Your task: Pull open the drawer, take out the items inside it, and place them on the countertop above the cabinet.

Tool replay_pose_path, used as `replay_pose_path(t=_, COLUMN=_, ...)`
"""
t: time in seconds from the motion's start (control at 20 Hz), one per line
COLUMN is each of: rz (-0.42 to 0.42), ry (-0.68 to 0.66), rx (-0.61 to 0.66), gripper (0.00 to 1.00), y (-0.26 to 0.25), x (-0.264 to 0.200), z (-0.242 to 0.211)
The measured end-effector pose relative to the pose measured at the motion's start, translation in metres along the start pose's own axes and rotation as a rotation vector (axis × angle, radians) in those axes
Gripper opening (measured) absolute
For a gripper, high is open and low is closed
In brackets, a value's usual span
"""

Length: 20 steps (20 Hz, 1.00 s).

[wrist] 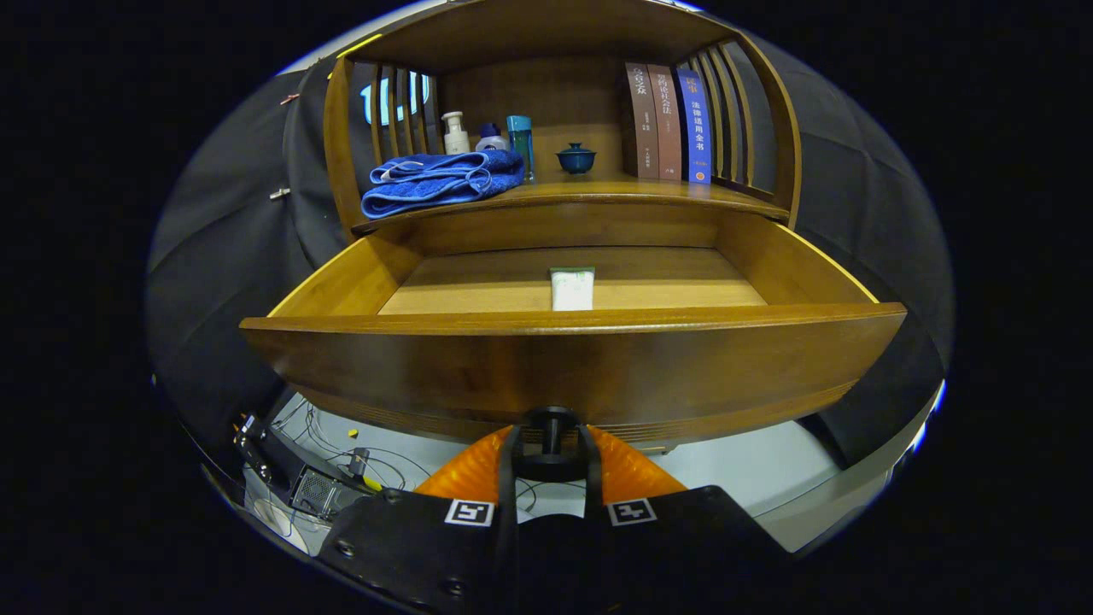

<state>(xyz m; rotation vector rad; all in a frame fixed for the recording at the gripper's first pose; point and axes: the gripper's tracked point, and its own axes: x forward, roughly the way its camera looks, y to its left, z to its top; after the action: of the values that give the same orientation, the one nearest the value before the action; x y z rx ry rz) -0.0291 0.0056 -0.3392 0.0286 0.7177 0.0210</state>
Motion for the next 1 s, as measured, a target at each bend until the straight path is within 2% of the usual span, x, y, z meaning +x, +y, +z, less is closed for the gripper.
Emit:
replay_pose_path(t=0.15, rz=-0.003, ry=-0.002, rx=-0.008, gripper=0.34, y=0.0, x=0.001, z=-0.001)
replay_pose_path(t=0.2, rz=0.008, ry=-0.003, rx=0.0, gripper=0.42, y=0.001, x=0.002, z=-0.003)
replay_pose_path(t=0.35, rz=-0.002, ry=0.067, rx=0.023, gripper=0.77, y=-0.003, x=-0.011, z=-0.016)
replay_pose_path(t=0.45, rz=0.004, ry=0.044, rx=0.042, gripper=1.0, y=0.0, x=-0.034, z=0.0)
replay_pose_path(t=0.6, rz=0.001, ry=-0.065, rx=0.024, gripper=1.0, y=0.006, x=-0.069, z=0.057)
replay_pose_path(t=0.7, rz=0.012, ry=-0.12, rx=0.009, gripper=0.99, y=0.01, x=-0.071, z=0.101)
replay_pose_path(t=0.8, rz=0.027, ry=-0.134, rx=0.011, gripper=0.99, y=0.011, x=-0.054, z=0.136)
replay_pose_path(t=1.0, rz=-0.01, ry=0.006, rx=0.036, gripper=0.99, y=-0.004, x=0.013, z=0.158)
